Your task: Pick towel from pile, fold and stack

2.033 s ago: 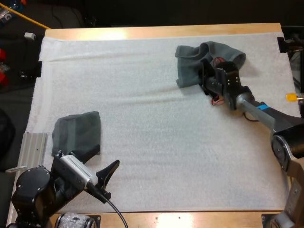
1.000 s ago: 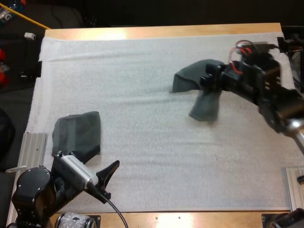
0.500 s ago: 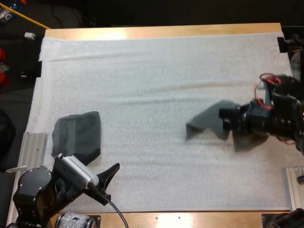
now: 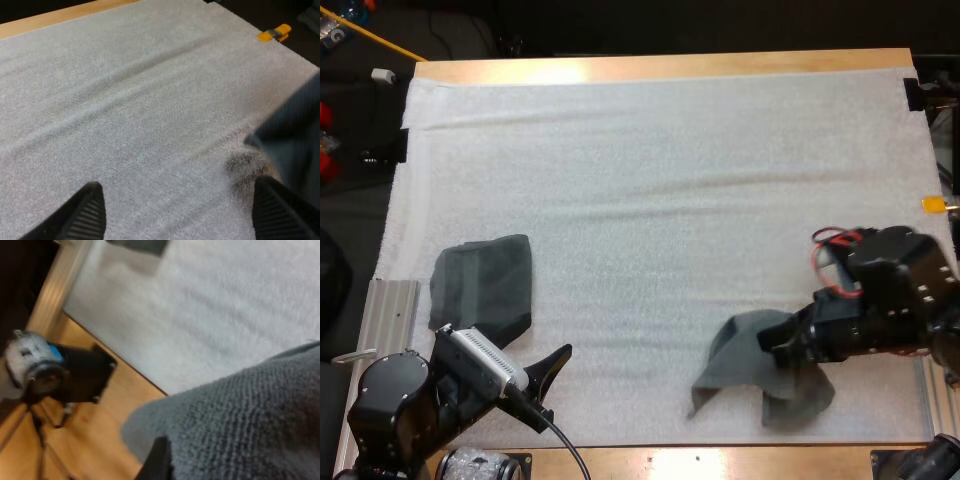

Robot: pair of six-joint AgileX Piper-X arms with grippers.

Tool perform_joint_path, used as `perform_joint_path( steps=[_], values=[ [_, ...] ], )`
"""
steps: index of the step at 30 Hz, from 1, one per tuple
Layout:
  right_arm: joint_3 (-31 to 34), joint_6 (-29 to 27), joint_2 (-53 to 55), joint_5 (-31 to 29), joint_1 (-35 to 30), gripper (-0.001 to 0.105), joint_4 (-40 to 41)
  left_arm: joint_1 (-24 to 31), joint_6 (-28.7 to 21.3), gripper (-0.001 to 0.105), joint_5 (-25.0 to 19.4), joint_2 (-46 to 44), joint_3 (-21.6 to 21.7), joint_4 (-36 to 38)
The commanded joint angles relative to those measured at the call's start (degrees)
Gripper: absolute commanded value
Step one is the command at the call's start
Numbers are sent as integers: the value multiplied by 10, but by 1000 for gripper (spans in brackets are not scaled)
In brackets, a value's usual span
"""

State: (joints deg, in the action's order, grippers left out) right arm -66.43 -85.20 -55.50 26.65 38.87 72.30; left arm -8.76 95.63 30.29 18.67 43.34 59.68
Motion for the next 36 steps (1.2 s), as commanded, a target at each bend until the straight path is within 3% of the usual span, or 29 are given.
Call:
perform_joint_path(
  steps=[1,5,10,19,22,27,30,36],
  values=[
    [9,6,-14,-28,12,0,-1,-2,5,60,4,2,3,-4],
    [36,6,-82,-103,28,0,-26,-2,5,60,4,2,3,-4],
    [35,6,-172,-149,26,0,-98,-2,5,60,4,2,3,-4],
    [-47,6,-314,-204,26,2,-222,-2,5,60,4,2,3,-4],
    [-87,6,-345,-213,26,20,-252,-2,5,60,4,2,3,-4],
    [-136,6,-386,-213,26,60,-295,-2,5,60,4,2,3,-4],
    [-143,3,-386,-219,26,69,-315,-2,5,60,4,2,3,-4],
    [-143,2,-360,-231,26,69,-296,-2,5,60,4,2,3,-4]
  ],
)
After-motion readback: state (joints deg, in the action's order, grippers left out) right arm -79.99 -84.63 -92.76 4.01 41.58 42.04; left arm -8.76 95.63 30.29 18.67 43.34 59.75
